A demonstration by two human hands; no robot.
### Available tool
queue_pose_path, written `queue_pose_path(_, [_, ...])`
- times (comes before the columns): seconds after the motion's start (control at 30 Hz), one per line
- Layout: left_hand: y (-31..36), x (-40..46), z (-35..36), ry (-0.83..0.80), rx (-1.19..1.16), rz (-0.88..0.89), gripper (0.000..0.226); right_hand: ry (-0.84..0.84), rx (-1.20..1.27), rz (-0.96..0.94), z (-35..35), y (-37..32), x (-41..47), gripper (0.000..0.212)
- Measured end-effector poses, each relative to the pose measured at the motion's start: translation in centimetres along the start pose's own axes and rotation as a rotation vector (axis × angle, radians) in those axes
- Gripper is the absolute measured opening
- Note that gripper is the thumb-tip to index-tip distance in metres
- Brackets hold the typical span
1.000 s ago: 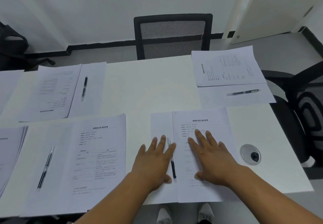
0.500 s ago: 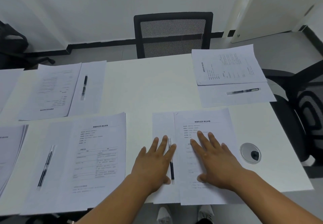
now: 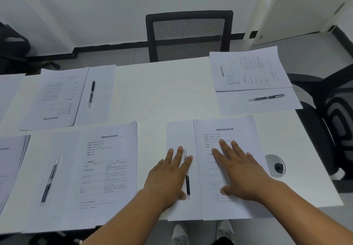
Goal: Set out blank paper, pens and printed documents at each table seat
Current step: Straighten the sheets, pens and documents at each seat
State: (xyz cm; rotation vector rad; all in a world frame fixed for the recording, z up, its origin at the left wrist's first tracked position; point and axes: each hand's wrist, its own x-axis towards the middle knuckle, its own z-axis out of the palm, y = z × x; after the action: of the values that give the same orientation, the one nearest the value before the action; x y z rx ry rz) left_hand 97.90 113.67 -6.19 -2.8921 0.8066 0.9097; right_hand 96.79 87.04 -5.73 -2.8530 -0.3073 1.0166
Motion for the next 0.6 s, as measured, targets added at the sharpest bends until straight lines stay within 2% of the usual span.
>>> queue_pose_path(0.6, [0.0, -0.3, -1.3, -0.018, 0.024, -0.017, 0.121, -0.011, -0.02, 0.005, -0.3, -0.3, 0.0, 0.125])
